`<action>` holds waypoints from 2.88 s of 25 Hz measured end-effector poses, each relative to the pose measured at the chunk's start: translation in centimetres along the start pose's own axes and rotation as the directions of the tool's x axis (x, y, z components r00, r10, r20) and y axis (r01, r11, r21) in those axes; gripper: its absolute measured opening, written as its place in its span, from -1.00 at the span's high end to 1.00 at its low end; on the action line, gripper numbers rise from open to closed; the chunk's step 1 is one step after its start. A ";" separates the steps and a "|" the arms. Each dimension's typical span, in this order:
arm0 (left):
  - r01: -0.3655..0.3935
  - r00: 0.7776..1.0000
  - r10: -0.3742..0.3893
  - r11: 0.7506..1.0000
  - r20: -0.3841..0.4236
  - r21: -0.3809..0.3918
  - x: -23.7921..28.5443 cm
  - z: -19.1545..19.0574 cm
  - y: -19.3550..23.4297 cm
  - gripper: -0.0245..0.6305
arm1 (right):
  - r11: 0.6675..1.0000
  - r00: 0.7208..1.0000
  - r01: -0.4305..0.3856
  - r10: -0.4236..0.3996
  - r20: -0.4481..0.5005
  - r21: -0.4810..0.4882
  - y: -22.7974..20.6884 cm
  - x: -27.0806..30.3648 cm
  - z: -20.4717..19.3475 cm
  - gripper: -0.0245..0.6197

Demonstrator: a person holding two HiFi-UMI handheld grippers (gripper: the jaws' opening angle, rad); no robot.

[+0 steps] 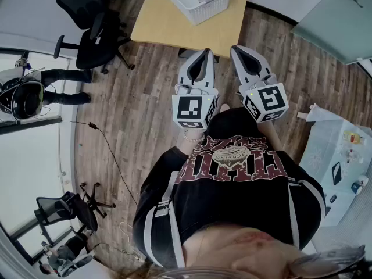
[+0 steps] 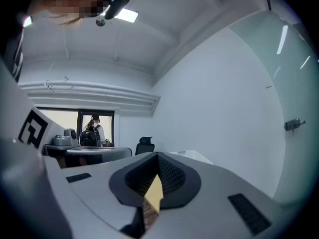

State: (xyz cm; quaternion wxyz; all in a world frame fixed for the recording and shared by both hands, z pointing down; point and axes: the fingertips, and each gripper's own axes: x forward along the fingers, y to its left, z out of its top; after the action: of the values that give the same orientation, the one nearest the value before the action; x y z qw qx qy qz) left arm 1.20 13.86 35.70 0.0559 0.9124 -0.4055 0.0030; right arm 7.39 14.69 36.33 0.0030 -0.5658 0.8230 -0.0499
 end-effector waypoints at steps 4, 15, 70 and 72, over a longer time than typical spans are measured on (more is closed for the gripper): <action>0.002 1.000 -0.002 1.000 -0.005 -0.001 0.3 -0.2 -0.2 0.78 | 1.000 1.000 -0.004 0.004 0.001 0.000 -0.2 0.2 0.0 0.87; -0.020 1.000 0.020 1.000 -0.015 -0.012 0.5 -0.6 0.1 0.78 | 1.000 1.000 -0.019 0.019 -0.003 0.012 -0.8 0.4 -0.2 0.87; 0.004 0.999 -0.006 0.999 -0.041 -0.049 8.8 -0.8 5.2 0.78 | 1.000 0.999 -0.010 0.010 -0.054 -0.002 -5.6 8.7 -0.2 0.87; 0.017 0.999 -0.019 0.999 -0.041 -0.050 9.7 -0.7 5.9 0.78 | 1.000 0.999 -0.001 0.001 -0.054 -0.006 -5.9 9.8 -0.1 0.87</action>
State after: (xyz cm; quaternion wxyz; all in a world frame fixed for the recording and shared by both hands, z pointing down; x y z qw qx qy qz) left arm 3.36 2.81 37.45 0.0871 0.9141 -0.3958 0.0114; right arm 9.38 3.47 37.41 -0.0208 -0.5640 0.8231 -0.0629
